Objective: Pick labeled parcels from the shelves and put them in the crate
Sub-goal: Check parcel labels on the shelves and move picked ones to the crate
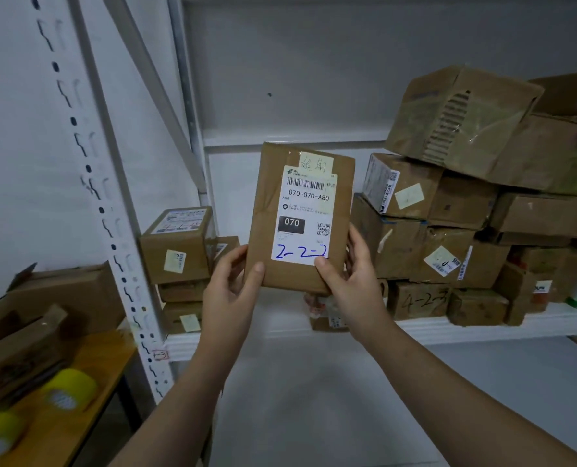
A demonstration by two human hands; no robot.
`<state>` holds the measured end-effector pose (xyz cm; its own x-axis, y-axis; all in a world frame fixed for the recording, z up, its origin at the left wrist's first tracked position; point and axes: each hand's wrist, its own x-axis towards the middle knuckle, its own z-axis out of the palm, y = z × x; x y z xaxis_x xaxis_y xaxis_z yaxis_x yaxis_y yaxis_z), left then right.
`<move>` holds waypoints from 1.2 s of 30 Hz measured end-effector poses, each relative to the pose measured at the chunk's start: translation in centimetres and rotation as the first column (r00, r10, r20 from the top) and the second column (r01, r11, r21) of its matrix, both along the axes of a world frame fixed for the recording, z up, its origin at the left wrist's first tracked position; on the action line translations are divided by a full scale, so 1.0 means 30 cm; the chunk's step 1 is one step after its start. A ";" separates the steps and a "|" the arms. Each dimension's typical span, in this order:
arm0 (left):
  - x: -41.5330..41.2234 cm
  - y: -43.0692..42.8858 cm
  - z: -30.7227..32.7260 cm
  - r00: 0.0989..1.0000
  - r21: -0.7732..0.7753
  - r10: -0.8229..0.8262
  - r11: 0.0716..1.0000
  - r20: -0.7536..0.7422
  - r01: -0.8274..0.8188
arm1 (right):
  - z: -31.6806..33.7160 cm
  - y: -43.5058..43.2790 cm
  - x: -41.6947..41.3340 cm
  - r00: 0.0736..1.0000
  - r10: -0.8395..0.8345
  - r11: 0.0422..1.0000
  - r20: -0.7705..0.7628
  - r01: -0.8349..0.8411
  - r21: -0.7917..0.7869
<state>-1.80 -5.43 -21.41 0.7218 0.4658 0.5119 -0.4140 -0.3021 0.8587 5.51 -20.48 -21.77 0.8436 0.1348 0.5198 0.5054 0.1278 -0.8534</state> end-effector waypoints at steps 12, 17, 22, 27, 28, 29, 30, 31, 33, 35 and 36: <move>-0.018 0.003 -0.054 0.999 0.040 0.006 0.999 0.051 -0.008 | -0.033 -0.003 -0.084 1.000 -0.006 0.999 0.026 0.005 0.034; -0.064 0.000 -0.162 0.999 0.168 -0.029 0.986 0.044 0.021 | -0.113 -0.014 -0.176 0.999 -0.032 0.999 0.022 0.032 0.007; -0.127 -0.058 -0.269 0.989 0.184 -0.144 0.972 -0.005 0.143 | -0.243 -0.065 -0.272 0.989 -0.141 0.990 -0.051 0.141 -0.004; -0.157 -0.171 -0.362 0.981 0.209 -0.193 0.958 -0.025 0.194 | -0.335 -0.161 -0.376 0.966 -0.241 0.970 -0.099 0.243 0.005; -0.159 -0.199 -0.381 0.977 0.209 -0.211 0.955 -0.027 0.212 | -0.346 -0.191 -0.394 0.961 -0.259 0.965 -0.102 0.261 0.008; -0.161 -0.230 -0.395 0.972 0.209 -0.231 0.949 -0.037 0.234 | -0.356 -0.224 -0.410 0.956 -0.273 0.961 -0.107 0.276 0.014; -0.164 -0.267 -0.406 0.966 0.207 -0.254 0.943 -0.057 0.260 | -0.364 -0.262 -0.426 0.951 -0.289 0.956 -0.112 0.293 0.020; -0.166 -0.309 -0.413 0.957 0.200 -0.279 0.936 -0.081 0.290 | -0.370 -0.304 -0.441 0.942 -0.313 0.948 -0.118 0.318 0.024; -0.171 -0.410 -0.426 0.941 0.197 -0.321 0.921 -0.110 0.337 | -0.379 -0.401 -0.472 0.918 -0.375 0.924 -0.130 0.381 0.023; -0.178 -0.529 -0.436 0.933 0.234 -0.338 0.904 -0.127 0.359 | -0.392 -0.518 -0.506 0.895 -0.420 0.903 -0.149 0.428 0.024; -0.183 -0.597 -0.439 0.926 0.247 -0.348 0.894 -0.143 0.374 | -0.399 -0.582 -0.527 0.882 -0.440 0.892 -0.168 0.450 0.029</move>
<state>-7.29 -23.34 -34.57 0.8644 0.0202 0.5025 -0.4608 -0.3683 0.8075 -10.28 -37.95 -33.75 0.8762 -0.3033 0.3746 0.3866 -0.0219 -0.9220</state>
